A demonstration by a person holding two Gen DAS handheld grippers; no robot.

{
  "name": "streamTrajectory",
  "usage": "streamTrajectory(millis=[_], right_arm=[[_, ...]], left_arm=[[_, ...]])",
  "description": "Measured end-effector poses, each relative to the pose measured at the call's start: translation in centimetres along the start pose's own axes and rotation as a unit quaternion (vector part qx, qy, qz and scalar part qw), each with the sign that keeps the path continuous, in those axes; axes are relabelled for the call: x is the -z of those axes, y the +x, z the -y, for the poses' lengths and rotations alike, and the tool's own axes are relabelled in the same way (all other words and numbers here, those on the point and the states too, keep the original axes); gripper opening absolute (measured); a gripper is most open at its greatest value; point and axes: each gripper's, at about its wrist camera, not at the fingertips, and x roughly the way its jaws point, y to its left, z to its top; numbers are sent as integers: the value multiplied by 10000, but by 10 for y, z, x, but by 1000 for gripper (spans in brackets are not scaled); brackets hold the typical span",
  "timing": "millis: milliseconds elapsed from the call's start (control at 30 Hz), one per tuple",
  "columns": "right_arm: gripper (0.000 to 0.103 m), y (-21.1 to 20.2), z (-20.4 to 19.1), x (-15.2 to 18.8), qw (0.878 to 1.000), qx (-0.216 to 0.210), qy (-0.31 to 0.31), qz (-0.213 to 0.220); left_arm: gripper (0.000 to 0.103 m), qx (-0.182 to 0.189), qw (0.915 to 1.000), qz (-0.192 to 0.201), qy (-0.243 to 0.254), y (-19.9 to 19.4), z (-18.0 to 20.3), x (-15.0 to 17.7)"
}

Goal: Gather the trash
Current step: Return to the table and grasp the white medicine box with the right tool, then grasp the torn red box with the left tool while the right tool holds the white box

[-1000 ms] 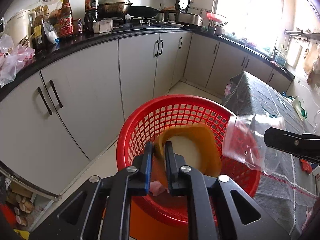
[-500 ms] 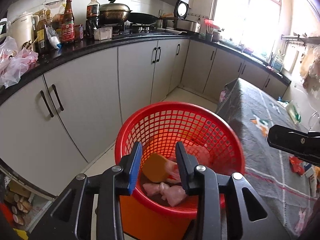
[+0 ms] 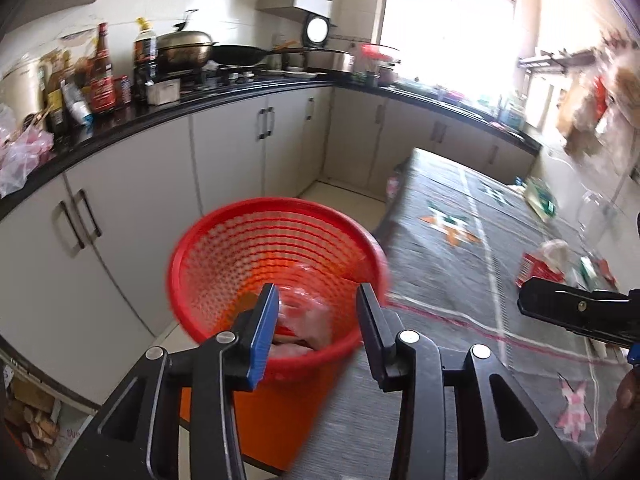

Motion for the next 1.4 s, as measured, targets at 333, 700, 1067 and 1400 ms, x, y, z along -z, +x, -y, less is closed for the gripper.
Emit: streamTrajectory(millis=[333, 700, 1067, 1400], right_arm=[[27, -97, 74, 28, 9945, 264, 731, 707], [28, -250, 184, 76, 9454, 1797, 1956, 1889], [35, -291, 252, 86, 8916, 2819, 2889, 2051], [10, -276, 274, 93, 8876, 3101, 2825, 1906]], left_arm=[[42, 502, 9956, -206, 761, -2, 90, 18], [42, 1039, 9805, -437, 1610, -6, 182, 53], [43, 1207, 9744, -504, 1828, -10, 203, 60], [52, 1191, 9745, -603, 1801, -5, 200, 50]])
